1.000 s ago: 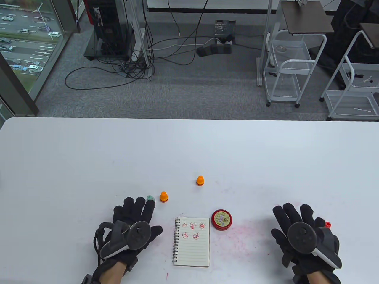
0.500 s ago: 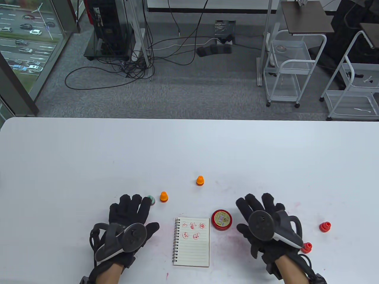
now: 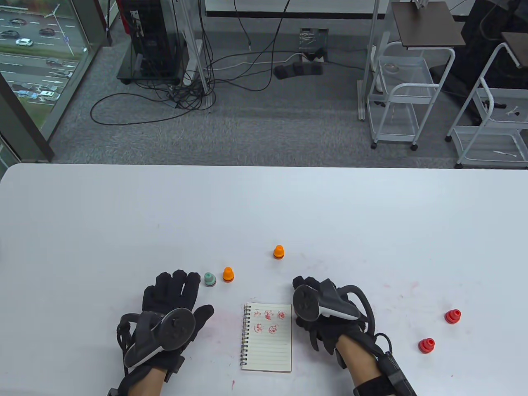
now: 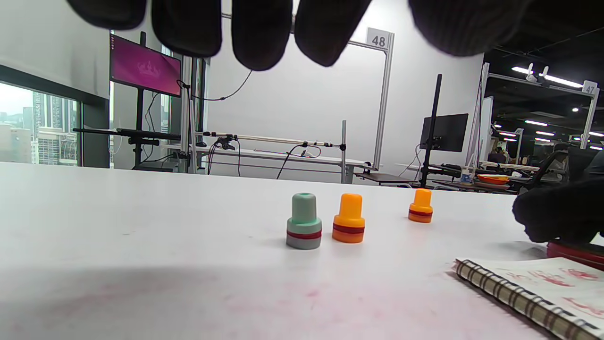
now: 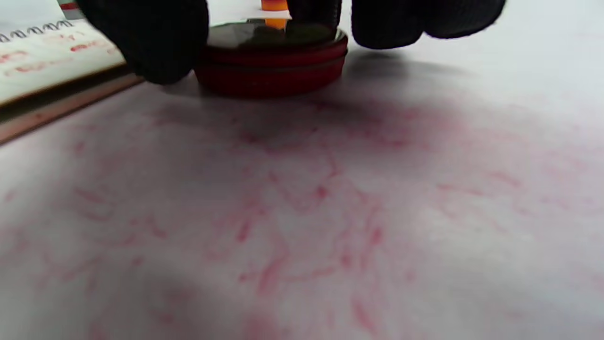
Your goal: Stamp reward stamp onto notebook
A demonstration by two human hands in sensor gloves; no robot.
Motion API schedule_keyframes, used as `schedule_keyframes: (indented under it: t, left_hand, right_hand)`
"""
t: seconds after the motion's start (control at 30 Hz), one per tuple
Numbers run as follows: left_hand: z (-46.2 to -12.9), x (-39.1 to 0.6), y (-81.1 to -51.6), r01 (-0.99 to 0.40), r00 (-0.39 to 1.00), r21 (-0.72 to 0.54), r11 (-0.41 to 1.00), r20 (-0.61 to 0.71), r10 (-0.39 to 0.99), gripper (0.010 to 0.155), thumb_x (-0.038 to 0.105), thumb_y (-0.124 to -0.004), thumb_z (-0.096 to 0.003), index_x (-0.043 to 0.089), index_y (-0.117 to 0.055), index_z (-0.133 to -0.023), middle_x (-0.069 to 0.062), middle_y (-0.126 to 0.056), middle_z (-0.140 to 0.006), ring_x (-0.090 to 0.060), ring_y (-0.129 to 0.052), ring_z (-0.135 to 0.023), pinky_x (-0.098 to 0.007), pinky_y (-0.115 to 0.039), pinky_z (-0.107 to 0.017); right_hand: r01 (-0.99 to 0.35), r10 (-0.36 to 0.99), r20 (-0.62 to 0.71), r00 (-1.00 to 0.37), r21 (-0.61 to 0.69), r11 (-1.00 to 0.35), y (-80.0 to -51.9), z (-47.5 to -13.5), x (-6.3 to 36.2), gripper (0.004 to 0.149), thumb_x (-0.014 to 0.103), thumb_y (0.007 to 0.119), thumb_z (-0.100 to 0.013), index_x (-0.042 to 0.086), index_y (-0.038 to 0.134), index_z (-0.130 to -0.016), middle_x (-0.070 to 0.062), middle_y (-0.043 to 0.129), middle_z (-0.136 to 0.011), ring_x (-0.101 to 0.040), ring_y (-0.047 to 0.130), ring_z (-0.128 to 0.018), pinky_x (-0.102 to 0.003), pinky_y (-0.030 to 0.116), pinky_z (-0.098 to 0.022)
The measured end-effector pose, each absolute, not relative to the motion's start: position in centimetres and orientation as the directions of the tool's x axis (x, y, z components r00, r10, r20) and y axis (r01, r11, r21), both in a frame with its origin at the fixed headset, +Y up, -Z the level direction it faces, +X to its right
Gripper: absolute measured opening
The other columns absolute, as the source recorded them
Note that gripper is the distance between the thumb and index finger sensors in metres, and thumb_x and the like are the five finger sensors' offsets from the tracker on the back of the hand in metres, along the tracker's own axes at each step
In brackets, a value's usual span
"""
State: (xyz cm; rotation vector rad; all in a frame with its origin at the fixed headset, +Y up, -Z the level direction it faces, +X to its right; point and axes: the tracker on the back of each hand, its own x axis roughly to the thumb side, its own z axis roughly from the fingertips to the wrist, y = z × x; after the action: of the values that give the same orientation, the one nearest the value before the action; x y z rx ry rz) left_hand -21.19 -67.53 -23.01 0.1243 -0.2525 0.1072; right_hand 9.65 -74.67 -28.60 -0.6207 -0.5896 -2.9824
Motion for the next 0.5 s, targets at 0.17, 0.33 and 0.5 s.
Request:
schedule_keyframes:
  t: [0.17,0.33,0.5]
  left_hand:
    - [-23.1,-21.1,-67.5,-0.122,0.963,0.099,0.988,0.254,0.093,0.080,0.063,-0.063,-0.0493,0.018,-0.059,-0.115,-0.018,-0.058,-0.119,-0.054,-0.062,-0.104,-0.070,-0.060,-0.071]
    - [-23.1,-21.1,-67.7,-0.124,0.962,0.089,0.988,0.255,0.097,0.080,0.063,-0.063,-0.0492,0.017,-0.060,-0.115,-0.019,-0.058,-0.118,-0.054,-0.062,-0.104,-0.070,-0.060,-0.071]
    - [-23.1,-21.2,-67.8,-0.133,0.961,0.070,0.989,0.255,0.111,0.080,0.063,-0.063,-0.0492,0.017,-0.060,-0.115,-0.018,-0.058,-0.119,-0.054,-0.062,-0.104,-0.070,-0.060,-0.071]
  right_hand:
    - [0.083,0.039,0.419,-0.907,0.269,-0.960,-74.7,-28.4,9.4,0.075,0.042,0.074,-0.052,0.012,0.037,-0.109,-0.015,0.055,-0.108,-0.048,0.067,-0.089,-0.058,0.068,-0.066]
    - [0.054,0.010,0.448,-0.894,0.131,-0.990,-74.4,-27.9,9.6,0.075,0.047,0.081,-0.048,0.010,0.050,-0.105,-0.014,0.071,-0.099,-0.044,0.082,-0.080,-0.051,0.080,-0.059]
    - [0.004,0.043,0.466,-0.884,0.099,-0.995,-72.6,-26.2,10.9,0.075,0.048,0.081,-0.048,0.010,0.051,-0.105,-0.014,0.071,-0.099,-0.044,0.082,-0.081,-0.050,0.081,-0.059]
